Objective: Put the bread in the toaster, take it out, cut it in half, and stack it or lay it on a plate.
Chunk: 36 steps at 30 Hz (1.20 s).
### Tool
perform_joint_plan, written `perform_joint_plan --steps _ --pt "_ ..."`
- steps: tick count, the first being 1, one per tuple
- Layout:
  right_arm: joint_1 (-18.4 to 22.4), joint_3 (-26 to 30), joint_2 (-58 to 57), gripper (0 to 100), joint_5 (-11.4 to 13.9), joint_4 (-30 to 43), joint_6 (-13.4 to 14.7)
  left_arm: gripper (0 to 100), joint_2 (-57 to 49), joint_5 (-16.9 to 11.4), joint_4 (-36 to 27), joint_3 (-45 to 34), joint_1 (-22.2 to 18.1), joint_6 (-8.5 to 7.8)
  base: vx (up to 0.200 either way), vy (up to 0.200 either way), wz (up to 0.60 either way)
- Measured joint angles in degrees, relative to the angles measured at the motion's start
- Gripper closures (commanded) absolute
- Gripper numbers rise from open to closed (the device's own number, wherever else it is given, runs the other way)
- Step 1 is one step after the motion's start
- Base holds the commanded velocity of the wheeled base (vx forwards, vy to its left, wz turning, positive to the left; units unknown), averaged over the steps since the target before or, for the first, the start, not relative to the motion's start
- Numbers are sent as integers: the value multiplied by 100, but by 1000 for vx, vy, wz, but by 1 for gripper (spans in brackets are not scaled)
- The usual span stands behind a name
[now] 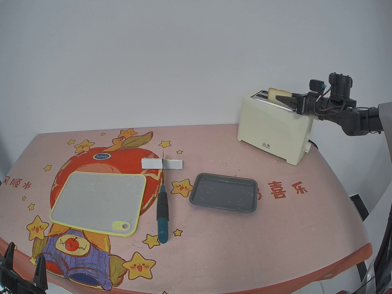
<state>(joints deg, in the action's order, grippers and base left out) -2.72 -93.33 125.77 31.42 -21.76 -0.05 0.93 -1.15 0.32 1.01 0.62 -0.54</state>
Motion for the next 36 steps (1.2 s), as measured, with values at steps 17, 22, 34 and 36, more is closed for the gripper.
perform_joint_plan --steps 17,22,34,36 --pt "-74 94 -68 100 2 -18 10 0 0 0 1 0 1 0 0 0 0" --pt "-129 177 -323 100 -5 39 27 0 0 0 1 0 -2 0 0 0 0" --pt "-89 361 -1003 100 0 -32 45 0 0 0 0 0 0 0 0 0 0" --pt "-98 389 -1128 100 2 -2 51 0 0 0 1 0 1 0 0 0 0"
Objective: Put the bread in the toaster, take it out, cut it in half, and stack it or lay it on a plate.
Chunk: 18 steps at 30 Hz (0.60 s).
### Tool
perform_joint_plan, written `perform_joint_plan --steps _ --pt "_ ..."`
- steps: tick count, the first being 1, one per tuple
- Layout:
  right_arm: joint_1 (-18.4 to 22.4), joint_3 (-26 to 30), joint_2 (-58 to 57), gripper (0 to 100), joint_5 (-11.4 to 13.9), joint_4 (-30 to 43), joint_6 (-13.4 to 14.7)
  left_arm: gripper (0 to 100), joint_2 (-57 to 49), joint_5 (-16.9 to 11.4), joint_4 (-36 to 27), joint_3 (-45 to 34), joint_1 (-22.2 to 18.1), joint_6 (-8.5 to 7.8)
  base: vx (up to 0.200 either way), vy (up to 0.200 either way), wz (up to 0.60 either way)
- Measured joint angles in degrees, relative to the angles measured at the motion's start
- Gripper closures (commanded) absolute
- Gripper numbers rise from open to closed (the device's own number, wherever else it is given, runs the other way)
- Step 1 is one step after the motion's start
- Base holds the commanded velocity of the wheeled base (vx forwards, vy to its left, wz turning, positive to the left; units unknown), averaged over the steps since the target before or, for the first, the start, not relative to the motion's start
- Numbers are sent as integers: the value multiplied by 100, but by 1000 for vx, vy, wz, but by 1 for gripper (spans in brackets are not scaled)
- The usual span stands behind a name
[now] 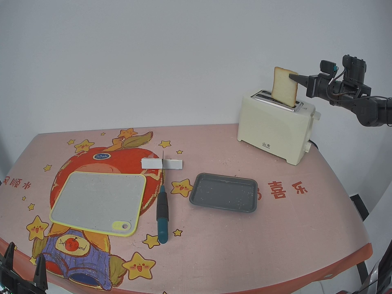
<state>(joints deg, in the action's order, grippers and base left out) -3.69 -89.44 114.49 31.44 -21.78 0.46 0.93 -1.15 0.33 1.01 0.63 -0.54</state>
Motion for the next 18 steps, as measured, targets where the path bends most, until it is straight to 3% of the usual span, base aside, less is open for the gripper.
perform_joint_plan --steps 9,18 --pt "-156 297 -641 100 12 33 38 0 0 2 0 0 -1 0 0 0 0" --pt "-427 1467 -1381 100 -38 -205 73 0 0 0 0 0 0 0 0 0 0"
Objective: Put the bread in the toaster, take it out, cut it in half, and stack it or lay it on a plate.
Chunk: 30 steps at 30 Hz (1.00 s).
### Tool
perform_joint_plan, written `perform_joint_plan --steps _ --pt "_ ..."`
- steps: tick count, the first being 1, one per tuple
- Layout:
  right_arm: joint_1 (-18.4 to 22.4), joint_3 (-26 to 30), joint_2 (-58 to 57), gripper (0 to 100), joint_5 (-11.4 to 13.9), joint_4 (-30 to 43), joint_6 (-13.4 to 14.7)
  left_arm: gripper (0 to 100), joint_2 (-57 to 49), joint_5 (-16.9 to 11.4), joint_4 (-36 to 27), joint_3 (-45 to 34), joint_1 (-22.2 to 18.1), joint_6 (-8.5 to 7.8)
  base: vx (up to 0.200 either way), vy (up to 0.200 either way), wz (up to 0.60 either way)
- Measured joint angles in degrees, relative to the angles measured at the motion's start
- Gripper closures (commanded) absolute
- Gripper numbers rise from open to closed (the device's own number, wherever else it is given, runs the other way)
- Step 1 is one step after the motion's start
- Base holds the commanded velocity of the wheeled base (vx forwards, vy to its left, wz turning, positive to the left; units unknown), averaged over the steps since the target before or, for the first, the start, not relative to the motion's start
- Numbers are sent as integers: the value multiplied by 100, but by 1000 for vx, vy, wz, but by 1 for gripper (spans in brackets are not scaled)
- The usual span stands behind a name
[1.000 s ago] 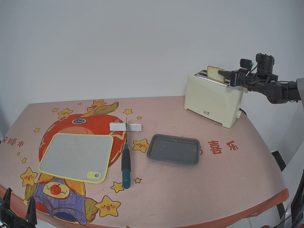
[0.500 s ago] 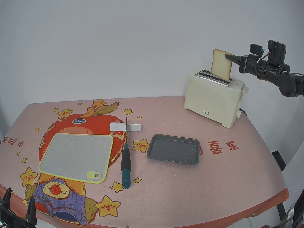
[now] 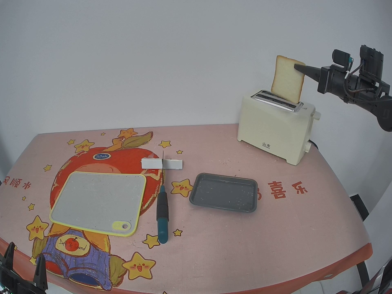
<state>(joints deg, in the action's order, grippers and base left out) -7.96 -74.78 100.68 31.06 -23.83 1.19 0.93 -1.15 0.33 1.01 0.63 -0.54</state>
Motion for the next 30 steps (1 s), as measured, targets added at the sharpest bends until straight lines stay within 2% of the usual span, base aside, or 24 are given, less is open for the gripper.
perform_joint_plan --steps 4,10,16,17,18,23,30 --pt "-168 670 -308 100 -213 -288 4 0 0 2 -1 0 -1 0 0 0 0" --pt "-534 1937 -779 100 -758 -1147 15 0 0 2 0 0 -1 0 0 0 0" --pt "-857 3401 -1115 100 -1024 -2562 126 0 0 2 -1 0 -1 2 0 0 0" --pt "-948 3836 -1187 100 -1075 -3206 208 0 0 0 -1 0 -1 2 0 0 0" --pt "-1001 4033 -1215 100 -1098 -3507 257 0 0 2 -1 0 -1 2 0 0 0" --pt "-1219 4724 -1246 100 -1169 -4462 441 0 0 0 -1 0 -1 0 0 0 0" --pt "-1336 5094 -1172 100 -1204 -4582 516 0 0 0 0 0 -1 0 0 0 0"
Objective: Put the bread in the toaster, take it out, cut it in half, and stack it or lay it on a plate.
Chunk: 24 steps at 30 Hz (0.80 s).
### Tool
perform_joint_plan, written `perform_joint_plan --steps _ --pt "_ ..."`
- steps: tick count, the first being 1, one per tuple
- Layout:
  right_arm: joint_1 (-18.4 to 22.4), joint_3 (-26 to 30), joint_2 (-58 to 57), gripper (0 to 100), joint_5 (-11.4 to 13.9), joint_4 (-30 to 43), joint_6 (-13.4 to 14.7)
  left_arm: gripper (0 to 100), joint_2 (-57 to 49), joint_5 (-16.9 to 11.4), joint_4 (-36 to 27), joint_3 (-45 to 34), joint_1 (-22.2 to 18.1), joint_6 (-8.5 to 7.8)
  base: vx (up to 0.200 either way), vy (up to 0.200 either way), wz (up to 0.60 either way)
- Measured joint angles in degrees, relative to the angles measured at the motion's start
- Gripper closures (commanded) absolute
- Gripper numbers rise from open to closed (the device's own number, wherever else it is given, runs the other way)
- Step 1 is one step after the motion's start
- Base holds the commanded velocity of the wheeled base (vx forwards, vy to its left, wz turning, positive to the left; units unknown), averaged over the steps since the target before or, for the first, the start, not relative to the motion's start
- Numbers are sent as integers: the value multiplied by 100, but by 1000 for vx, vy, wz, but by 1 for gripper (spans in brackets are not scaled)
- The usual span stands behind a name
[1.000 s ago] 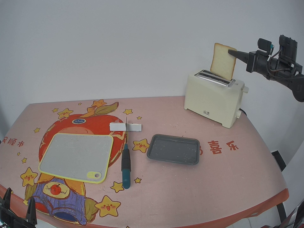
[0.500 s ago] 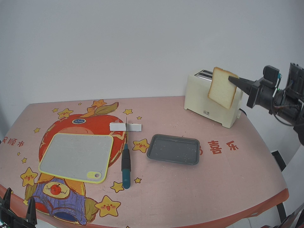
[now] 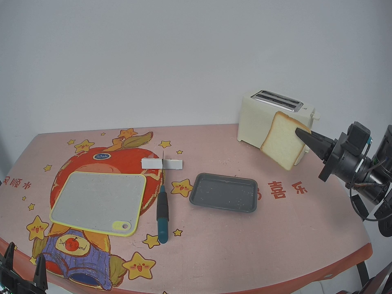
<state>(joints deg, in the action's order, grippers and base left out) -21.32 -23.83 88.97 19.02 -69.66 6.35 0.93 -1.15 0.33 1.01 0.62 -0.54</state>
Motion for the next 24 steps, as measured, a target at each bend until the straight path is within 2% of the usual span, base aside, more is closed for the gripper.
perform_joint_plan --steps 10,12,16,20,24 --pt "-45 261 -57 100 -77 49 -11 0 0 0 -1 0 0 0 0 0 0" --pt "-72 283 -85 100 -233 104 -28 0 0 0 -1 0 0 0 0 0 0" --pt "-169 289 -101 100 -378 118 -44 0 0 0 -1 0 0 0 0 0 0" --pt "-474 278 -105 100 -575 118 -44 0 0 0 -1 0 0 -1 0 0 0" --pt "-955 283 -112 100 -958 118 -48 0 0 0 0 0 0 -4 0 0 0"
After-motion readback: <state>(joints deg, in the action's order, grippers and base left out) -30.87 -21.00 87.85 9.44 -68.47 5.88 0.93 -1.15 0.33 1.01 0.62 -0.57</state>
